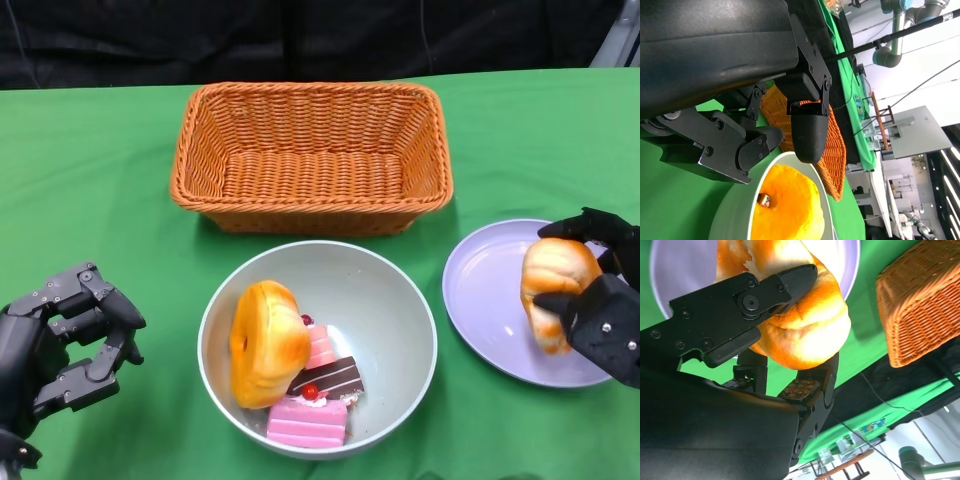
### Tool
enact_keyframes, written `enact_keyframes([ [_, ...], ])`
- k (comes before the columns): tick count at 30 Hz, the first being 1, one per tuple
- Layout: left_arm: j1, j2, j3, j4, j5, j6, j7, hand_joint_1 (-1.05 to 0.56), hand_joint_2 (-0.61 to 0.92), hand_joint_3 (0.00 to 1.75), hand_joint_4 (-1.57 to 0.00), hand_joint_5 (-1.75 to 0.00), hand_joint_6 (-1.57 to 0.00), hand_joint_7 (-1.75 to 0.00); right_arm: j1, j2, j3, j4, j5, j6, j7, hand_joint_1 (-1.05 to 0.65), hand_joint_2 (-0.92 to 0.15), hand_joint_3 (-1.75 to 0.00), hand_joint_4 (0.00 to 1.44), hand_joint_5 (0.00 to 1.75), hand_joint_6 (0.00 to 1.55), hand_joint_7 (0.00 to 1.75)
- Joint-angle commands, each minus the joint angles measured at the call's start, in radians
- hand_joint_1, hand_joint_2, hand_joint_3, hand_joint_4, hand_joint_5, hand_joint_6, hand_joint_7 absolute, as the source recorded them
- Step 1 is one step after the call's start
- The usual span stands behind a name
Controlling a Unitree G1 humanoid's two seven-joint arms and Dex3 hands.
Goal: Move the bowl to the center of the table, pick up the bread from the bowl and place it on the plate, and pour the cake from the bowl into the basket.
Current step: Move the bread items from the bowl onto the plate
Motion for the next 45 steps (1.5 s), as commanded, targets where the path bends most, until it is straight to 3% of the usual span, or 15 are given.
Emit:
enact_keyframes([
  [1,0.005,0.008,0.008,-0.01,-0.019,-0.005,-0.009,0.03,0.69,0.9,-0.74,-1.64,-0.77,-1.36,-0.056,-0.011,0.023,0.084,-0.006,-0.001,-0.007,0.05,-0.92,-0.13,0.85,1.22,1.08,0.53],
  [3,0.007,0.009,0.009,-0.012,-0.015,-0.009,-0.007,0.03,0.69,0.9,-0.74,-1.65,-0.77,-1.36,-0.087,-0.009,0.05,0.129,-0.023,0.013,-0.011,0.05,-0.92,-0.13,0.85,1.21,1.09,0.52],
  [7,0.015,0.012,0.01,-0.016,-0.004,-0.016,0.0,0.03,0.69,0.91,-0.74,-1.65,-0.77,-1.38,-0.154,0.0,0.112,0.229,-0.076,0.048,-0.026,0.0,-0.92,-0.1,0.92,0.97,1.12,0.4],
  [17,0.026,0.015,0.012,-0.029,-0.008,-0.012,-0.004,0.03,0.7,0.89,-0.75,-1.63,-0.77,-1.36,-0.232,0.005,0.207,0.405,-0.13,0.014,-0.106,-0.05,-0.91,-0.01,0.96,0.91,1.16,0.25],
  [21,0.026,0.015,0.014,-0.025,0.002,-0.023,0.003,0.03,0.71,0.87,-0.77,-1.62,-0.78,-1.35,-0.239,0.005,0.222,0.425,-0.131,0.016,-0.124,-0.07,-0.9,0.0,0.99,0.68,1.17,0.12],
  [22,0.025,0.015,0.014,-0.025,-0.001,-0.021,0.0,0.03,0.7,0.88,-0.77,-1.62,-0.78,-1.35,-0.236,-0.001,0.23,0.413,-0.138,0.023,-0.117,-0.07,-0.9,0.0,0.99,0.67,1.17,0.11],
  [23,0.025,0.016,0.014,-0.025,-0.002,-0.017,-0.001,0.03,0.71,0.88,-0.76,-1.62,-0.77,-1.35,-0.23,-0.009,0.239,0.389,-0.149,0.035,-0.107,-0.13,-0.91,-0.01,0.84,0.6,1.02,0.04],
  [26,0.024,0.018,0.013,-0.026,-0.005,-0.009,-0.004,0.03,0.7,0.87,-0.76,-1.62,-0.77,-1.35,-0.21,-0.026,0.252,0.315,-0.166,0.076,-0.075,-0.21,-0.92,0.0,0.63,0.24,0.71,0.01],
  [27,0.023,0.018,0.013,-0.025,-0.007,-0.008,-0.006,0.03,0.7,0.87,-0.75,-1.62,-0.77,-1.35,-0.198,-0.031,0.25,0.268,-0.164,0.102,-0.048,-0.21,-0.91,0.0,0.62,0.18,0.68,0.0],
  [29,0.02,0.018,0.013,-0.018,-0.007,-0.011,-0.007,0.03,0.71,0.87,-0.75,-1.62,-0.77,-1.35,-0.177,-0.04,0.248,0.175,-0.162,0.162,0.012,-0.28,-0.9,0.0,0.42,0.04,0.45,0.0],
  [30,0.019,0.018,0.013,-0.017,-0.007,-0.012,-0.008,0.03,0.71,0.87,-0.75,-1.62,-0.77,-1.35,-0.169,-0.043,0.247,0.144,-0.162,0.183,0.031,-0.29,-0.9,0.0,0.38,0.02,0.41,0.0],
  [35,0.011,0.015,0.011,-0.005,-0.002,-0.017,-0.004,0.02,0.7,0.87,-0.76,-1.62,-0.77,-1.36,-0.138,-0.062,0.252,-0.01,-0.174,0.263,0.138,-0.39,-0.87,0.0,0.21,0.0,0.31,0.0],
  [45,0.021,0.014,0.005,-0.025,0.004,-0.001,0.003,0.02,0.68,0.91,-0.75,-1.64,-0.77,-1.37,-0.091,-0.076,0.239,-0.242,-0.165,0.423,0.345,-0.43,-0.88,0.0,0.1,0.01,0.28,0.01],
])
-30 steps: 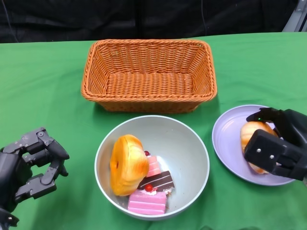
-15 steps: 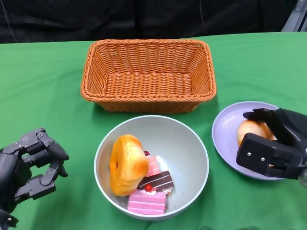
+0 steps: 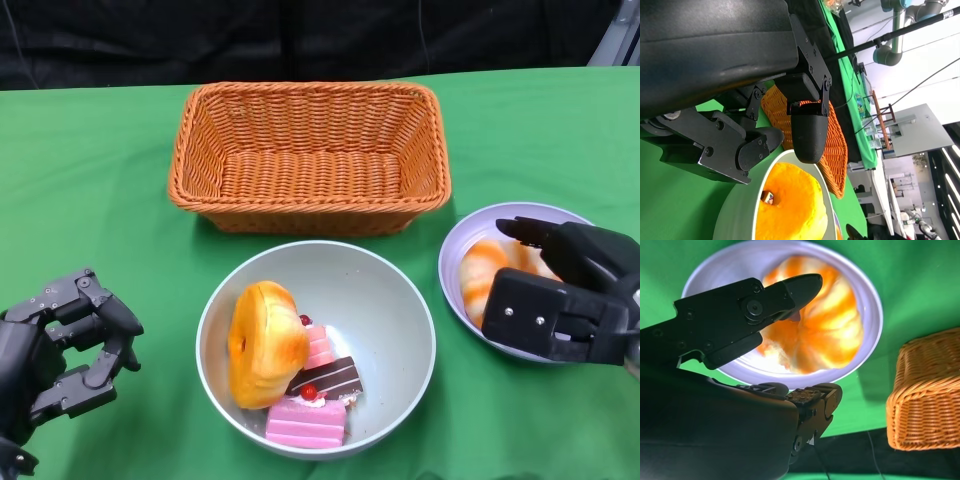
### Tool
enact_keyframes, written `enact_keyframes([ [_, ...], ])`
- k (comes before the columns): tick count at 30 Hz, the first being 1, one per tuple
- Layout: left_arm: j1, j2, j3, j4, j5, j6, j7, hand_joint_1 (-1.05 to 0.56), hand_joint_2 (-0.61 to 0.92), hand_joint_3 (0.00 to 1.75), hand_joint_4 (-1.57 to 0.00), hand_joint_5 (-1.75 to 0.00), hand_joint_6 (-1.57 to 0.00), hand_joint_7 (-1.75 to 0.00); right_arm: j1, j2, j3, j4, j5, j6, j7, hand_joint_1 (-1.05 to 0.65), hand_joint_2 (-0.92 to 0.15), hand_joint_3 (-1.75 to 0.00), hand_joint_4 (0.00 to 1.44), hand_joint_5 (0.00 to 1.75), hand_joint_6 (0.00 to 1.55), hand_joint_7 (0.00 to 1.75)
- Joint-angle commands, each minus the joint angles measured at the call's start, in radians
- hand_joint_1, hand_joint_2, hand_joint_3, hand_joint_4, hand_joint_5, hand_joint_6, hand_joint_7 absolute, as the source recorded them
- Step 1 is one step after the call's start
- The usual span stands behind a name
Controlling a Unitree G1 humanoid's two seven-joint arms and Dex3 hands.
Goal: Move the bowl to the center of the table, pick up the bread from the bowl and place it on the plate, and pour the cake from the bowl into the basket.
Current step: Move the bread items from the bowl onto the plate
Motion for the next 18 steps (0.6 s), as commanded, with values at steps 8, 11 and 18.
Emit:
enact_keyframes([
  [8,-0.002,0.013,0.001,0.005,0.013,-0.02,0.007,0.03,0.67,0.94,-0.74,-1.66,-0.75,-1.39,0.062,-0.035,-0.036,-0.258,0.009,0.159,0.149,-0.41,-0.88,0.0,0.19,0.05,0.35,0.02],
  [11,0.001,0.014,0.002,0.003,0.012,-0.019,0.008,0.03,0.65,0.97,-0.75,-1.66,-0.76,-1.4,0.13,-0.013,-0.06,-0.361,0.031,0.093,0.079,-0.38,-0.89,0.0,0.25,0.07,0.38,0.02],
  [18,-0.011,0.014,-0.001,0.021,0.018,-0.028,0.009,0.01,0.65,0.97,-0.73,-1.64,-0.75,-1.39,0.236,0.03,-0.069,-0.595,0.121,-0.05,0.053,-0.48,-0.92,-0.02,0.39,0.1,0.42,0.02],
])
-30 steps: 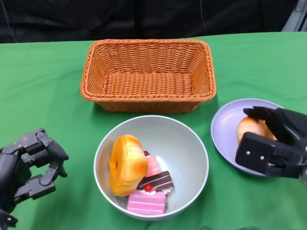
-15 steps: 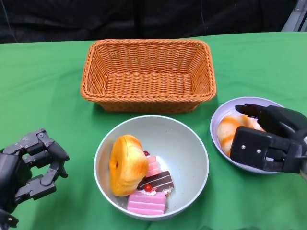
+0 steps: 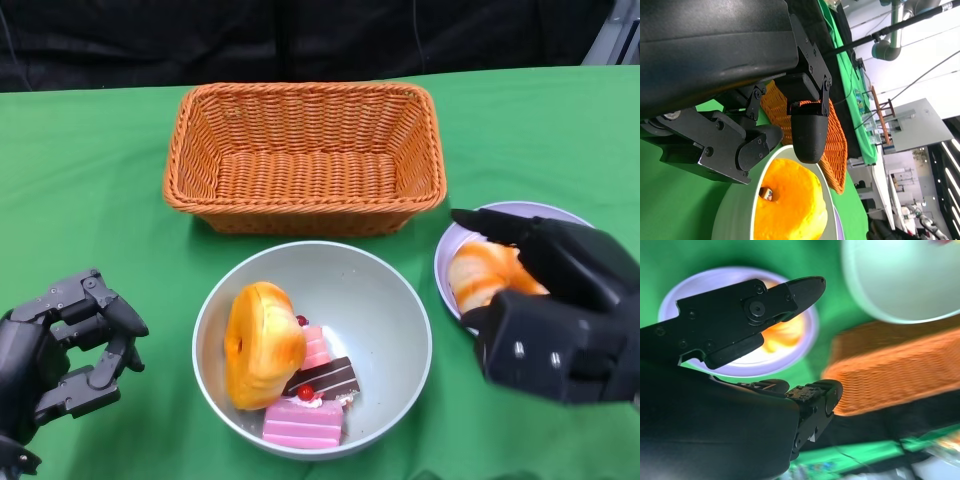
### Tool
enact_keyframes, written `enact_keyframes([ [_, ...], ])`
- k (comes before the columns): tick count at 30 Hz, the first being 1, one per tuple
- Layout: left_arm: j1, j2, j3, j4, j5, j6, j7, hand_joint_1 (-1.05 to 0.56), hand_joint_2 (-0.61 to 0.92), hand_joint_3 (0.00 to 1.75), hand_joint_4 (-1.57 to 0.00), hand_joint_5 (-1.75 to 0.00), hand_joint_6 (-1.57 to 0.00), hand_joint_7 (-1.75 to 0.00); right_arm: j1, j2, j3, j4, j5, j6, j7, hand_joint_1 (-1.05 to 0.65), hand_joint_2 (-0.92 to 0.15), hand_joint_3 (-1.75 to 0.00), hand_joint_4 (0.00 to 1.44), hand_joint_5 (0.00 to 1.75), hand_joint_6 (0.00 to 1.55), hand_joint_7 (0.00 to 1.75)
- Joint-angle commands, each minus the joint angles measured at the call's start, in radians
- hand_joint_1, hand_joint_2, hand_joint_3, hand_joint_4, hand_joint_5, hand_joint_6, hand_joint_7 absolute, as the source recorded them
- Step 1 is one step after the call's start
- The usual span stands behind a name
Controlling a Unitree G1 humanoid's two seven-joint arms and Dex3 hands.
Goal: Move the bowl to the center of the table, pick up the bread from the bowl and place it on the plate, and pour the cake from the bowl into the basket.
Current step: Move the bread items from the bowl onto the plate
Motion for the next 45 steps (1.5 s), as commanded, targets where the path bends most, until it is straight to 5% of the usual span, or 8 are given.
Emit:
enact_keyframes([
  [1,-0.012,0.014,0.006,0.023,0.005,-0.024,0.004,0.01,0.65,0.97,-0.74,-1.64,-0.75,-1.39,0.025,0.018,-0.006,-0.101,0.046,-0.055,0.008,-0.48,-0.92,-0.02,0.39,0.1,0.42,0.02],
  [10,-0.024,0.012,0.003,0.044,0.01,-0.043,0.01,0.02,0.67,0.95,-0.74,-1.65,-0.74,-1.41,-0.011,0.087,0.101,-0.095,0.072,-0.2,0.029,-0.51,-0.88,0.0,0.49,0.09,0.52,0.03],
  [23,-0.029,-0.004,0.014,0.048,0.021,-0.051,0.049,0.0,0.73,0.84,-0.75,-1.6,-0.75,-1.34,-0.169,0.157,0.231,0.278,0.019,-0.461,-0.004,-0.5,-0.88,0.0,0.49,0.03,0.58,0.01],
  [29,-0.033,-0.013,0.017,0.045,0.025,-0.064,0.075,-0.02,0.86,0.59,-0.78,-1.6,-0.75,-1.32,-0.256,0.18,0.277,0.471,-0.085,-0.598,-0.121,-0.48,-0.83,0.0,0.47,0.01,0.58,0.01],
  [34,-0.038,-0.029,0.03,0.043,0.018,-0.062,0.115,-0.01,0.82,0.72,-0.82,-1.62,-0.79,-1.3,-0.315,0.204,0.311,0.603,-0.198,-0.659,-0.266,-0.51,-0.82,0.0,0.39,0.0,0.53,0.0],
  [45,-0.033,-0.019,0.029,0.037,0.022,-0.047,0.133,0.01,0.83,0.69,-0.78,-1.64,-0.75,-1.37,-0.353,0.247,0.351,0.746,-0.333,-0.665,-0.514,-0.53,-0.83,0.0,0.33,0.0,0.52,0.0],
])
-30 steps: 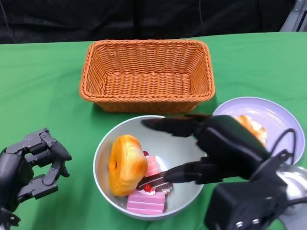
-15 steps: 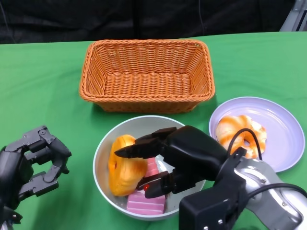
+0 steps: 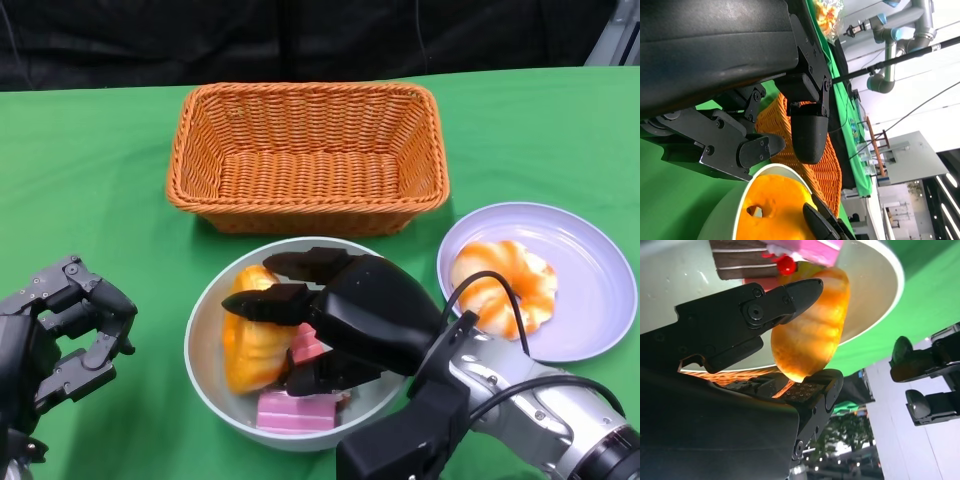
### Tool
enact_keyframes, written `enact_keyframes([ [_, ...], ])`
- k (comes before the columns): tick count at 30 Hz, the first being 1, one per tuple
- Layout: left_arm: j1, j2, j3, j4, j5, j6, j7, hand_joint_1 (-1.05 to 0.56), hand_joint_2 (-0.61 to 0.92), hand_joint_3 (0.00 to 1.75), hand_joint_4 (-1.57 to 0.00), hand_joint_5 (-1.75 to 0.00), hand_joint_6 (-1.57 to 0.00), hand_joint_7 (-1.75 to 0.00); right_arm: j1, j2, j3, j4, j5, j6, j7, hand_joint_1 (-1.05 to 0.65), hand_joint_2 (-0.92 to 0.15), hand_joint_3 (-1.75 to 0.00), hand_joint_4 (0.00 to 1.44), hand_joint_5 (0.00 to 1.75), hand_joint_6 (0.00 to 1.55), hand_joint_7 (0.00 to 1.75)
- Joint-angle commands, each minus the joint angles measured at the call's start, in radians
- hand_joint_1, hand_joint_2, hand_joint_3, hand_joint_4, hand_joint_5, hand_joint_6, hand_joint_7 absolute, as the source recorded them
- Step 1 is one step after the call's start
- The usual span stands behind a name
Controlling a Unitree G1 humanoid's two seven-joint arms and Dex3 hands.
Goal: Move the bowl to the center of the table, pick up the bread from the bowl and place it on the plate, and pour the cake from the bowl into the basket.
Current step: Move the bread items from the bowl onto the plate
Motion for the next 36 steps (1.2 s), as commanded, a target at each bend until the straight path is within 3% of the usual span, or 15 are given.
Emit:
enact_keyframes([
  [1,-0.002,0.017,0.009,-0.007,-0.008,0.008,0.003,0.02,0.83,0.7,-0.77,-1.64,-0.75,-1.37,-0.032,0.006,0.01,0.048,-0.018,-0.011,-0.056,-0.52,-0.83,0.0,0.33,0.0,0.52,0.0],
  [9,-0.002,0.018,0.013,-0.003,0.014,0.008,0.027,0.01,0.81,0.71,-0.79,-1.63,-0.76,-1.35,-0.075,0.014,0.044,0.165,-0.053,-0.056,-0.178,-0.47,-0.84,-0.01,0.43,0.05,0.57,0.02],
  [15,0.002,0.019,0.01,-0.014,0.015,0.029,0.032,0.01,0.79,0.74,-0.78,-1.59,-0.78,-1.28,-0.09,0.015,0.065,0.195,-0.053,-0.067,-0.171,-0.35,-0.9,-0.01,0.64,0.11,0.73,0.04],
  [18,0.002,0.021,0.009,-0.013,0.024,0.025,0.036,0.03,0.76,0.81,-0.77,-1.58,-0.79,-1.27,-0.089,0.024,0.075,0.212,-0.062,-0.067,-0.203,-0.3,-0.9,0.0,0.82,0.14,0.9,0.06],
  [19,0.002,0.022,0.008,-0.012,0.03,0.024,0.04,0.03,0.75,0.82,-0.77,-1.57,-0.79,-1.26,-0.089,0.027,0.081,0.218,-0.073,-0.061,-0.221,-0.31,-0.9,0.0,0.94,0.2,0.97,0.08],
  [20,0.002,0.023,0.008,-0.011,0.035,0.023,0.043,0.02,0.74,0.83,-0.77,-1.57,-0.79,-1.26,-0.09,0.03,0.086,0.223,-0.08,-0.056,-0.235,-0.31,-0.9,0.0,0.96,0.44,1.04,0.07],
  [23,0.001,0.018,0.01,-0.013,0.032,0.028,0.045,0.02,0.72,0.85,-0.77,-1.55,-0.8,-1.25,-0.086,0.037,0.107,0.225,-0.112,-0.026,-0.276,-0.3,-0.89,0.0,0.84,1.02,1.14,0.04],
  [28,0.001,0.017,0.008,-0.012,0.035,0.025,0.047,0.03,0.72,0.88,-0.79,-1.56,-0.81,-1.25,-0.088,0.05,0.136,0.237,-0.153,0.014,-0.362,-0.31,-0.87,0.0,0.79,1.21,1.19,0.05],
  [36,-0.002,0.019,0.008,-0.004,0.033,0.017,0.041,0.04,0.7,0.91,-0.77,-1.57,-0.79,-1.27,-0.098,0.044,0.153,0.241,-0.173,0.037,-0.448,-0.32,-0.87,0.0,0.74,1.32,1.21,0.04],
])
